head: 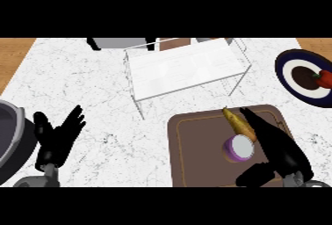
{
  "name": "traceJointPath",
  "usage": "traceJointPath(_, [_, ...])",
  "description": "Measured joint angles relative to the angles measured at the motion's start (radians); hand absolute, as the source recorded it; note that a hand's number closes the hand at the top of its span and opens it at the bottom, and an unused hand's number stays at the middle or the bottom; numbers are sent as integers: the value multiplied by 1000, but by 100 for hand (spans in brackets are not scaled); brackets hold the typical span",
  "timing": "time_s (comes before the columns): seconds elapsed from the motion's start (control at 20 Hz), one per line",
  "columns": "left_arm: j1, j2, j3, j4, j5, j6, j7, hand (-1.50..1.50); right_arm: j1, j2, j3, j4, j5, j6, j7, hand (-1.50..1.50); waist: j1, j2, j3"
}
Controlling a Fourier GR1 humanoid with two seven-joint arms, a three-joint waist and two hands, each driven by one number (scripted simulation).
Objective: Pick the can from the tray and place it in the tiered shelf
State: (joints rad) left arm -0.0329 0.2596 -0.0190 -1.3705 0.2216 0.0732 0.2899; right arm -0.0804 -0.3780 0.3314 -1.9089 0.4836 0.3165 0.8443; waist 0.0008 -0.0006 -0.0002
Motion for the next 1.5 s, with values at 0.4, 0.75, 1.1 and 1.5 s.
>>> traceJointPath(0.4, [-4,-19,34,28,-25,-34,-19,0,-1,63,-13,122,143,-28,-82,-150,0,0,0])
traceJointPath(0.75, [-13,-43,46,18,-52,-33,0,0,-21,104,-56,235,206,-69,-211,-150,1,-1,-1])
traceJointPath(1.1, [-15,-56,74,41,-68,-59,-15,0,-15,161,-67,286,258,-91,-288,150,0,-3,-2])
traceJointPath(1.5, [-16,-66,70,30,-77,-61,-9,0,-34,127,-1,351,298,-33,-405,150,0,-11,-13])
